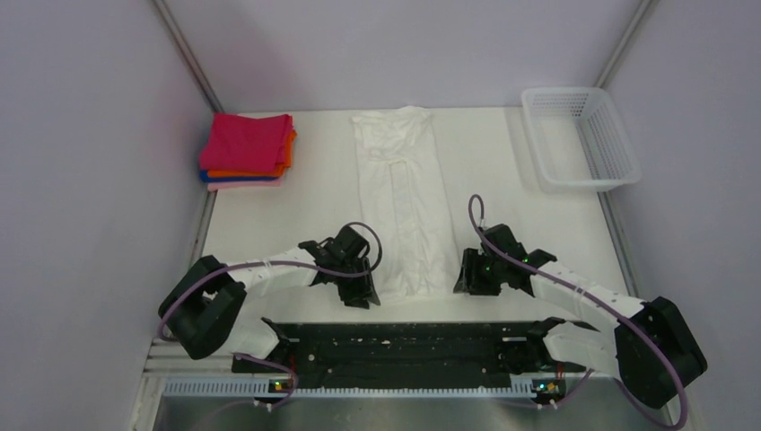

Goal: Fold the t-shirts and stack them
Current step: Grab the bottom of the folded rectangular tshirt with both arms, then fold the folded rectangular tshirt in 1/3 of the way

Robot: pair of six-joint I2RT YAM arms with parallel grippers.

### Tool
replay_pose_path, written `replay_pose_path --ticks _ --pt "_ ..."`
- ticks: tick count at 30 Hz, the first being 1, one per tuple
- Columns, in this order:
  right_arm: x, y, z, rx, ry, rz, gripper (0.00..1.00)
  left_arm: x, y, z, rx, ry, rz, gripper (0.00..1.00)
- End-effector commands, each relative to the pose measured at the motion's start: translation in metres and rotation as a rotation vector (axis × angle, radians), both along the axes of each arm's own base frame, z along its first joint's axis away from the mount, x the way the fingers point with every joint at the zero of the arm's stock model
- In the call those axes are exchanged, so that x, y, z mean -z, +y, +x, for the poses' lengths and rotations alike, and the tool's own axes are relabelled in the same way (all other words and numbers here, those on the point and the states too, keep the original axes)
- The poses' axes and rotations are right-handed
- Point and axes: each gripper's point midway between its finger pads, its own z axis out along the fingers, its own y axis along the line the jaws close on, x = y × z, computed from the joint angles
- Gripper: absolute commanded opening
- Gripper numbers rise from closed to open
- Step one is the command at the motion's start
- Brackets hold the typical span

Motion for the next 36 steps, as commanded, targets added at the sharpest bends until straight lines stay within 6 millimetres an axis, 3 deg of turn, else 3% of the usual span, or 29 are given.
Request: replay_pose_path --ticks 1,7,9,12,13,18,22,28,36 --pt "0.001 0.0 -0.005 0.001 0.012 0.02 0.48 0.001 0.012 -0.002 -0.01 0.009 0.076 0.39" --pt "0.003 0.003 -0.01 -0.017 0.033 0.038 0.43 0.006 0.0 0.008 -0.005 -0.01 0.049 0.34" --pt "0.004 0.004 -0.012 -0.022 0.035 0.048 0.41 0.009 -0.004 0.008 0.004 0.002 0.041 0.26" --pt "0.005 0.008 -0.014 -0.028 0.041 0.076 0.34 0.012 -0.005 0.01 0.006 0.008 0.05 0.01" --pt "0.006 0.009 -0.014 -0.027 0.042 0.081 0.3 0.012 -0.004 0.01 0.005 0.006 0.056 0.0" --pt "0.012 0.003 -0.012 -0.009 0.02 0.058 0.07 0.008 0.005 0.008 -0.008 -0.031 0.072 0.0" --pt "0.006 0.005 -0.006 -0.006 -0.028 0.077 0.0 0.005 0.005 0.005 -0.003 -0.052 0.067 0.0" --pt "-0.005 0.014 0.002 -0.044 -0.091 0.125 0.0 -0.001 -0.001 0.005 0.013 -0.074 0.045 0.0" --pt "-0.052 0.038 0.038 -0.078 -0.302 0.23 0.0 -0.04 -0.025 0.032 0.038 -0.203 -0.051 0.0"
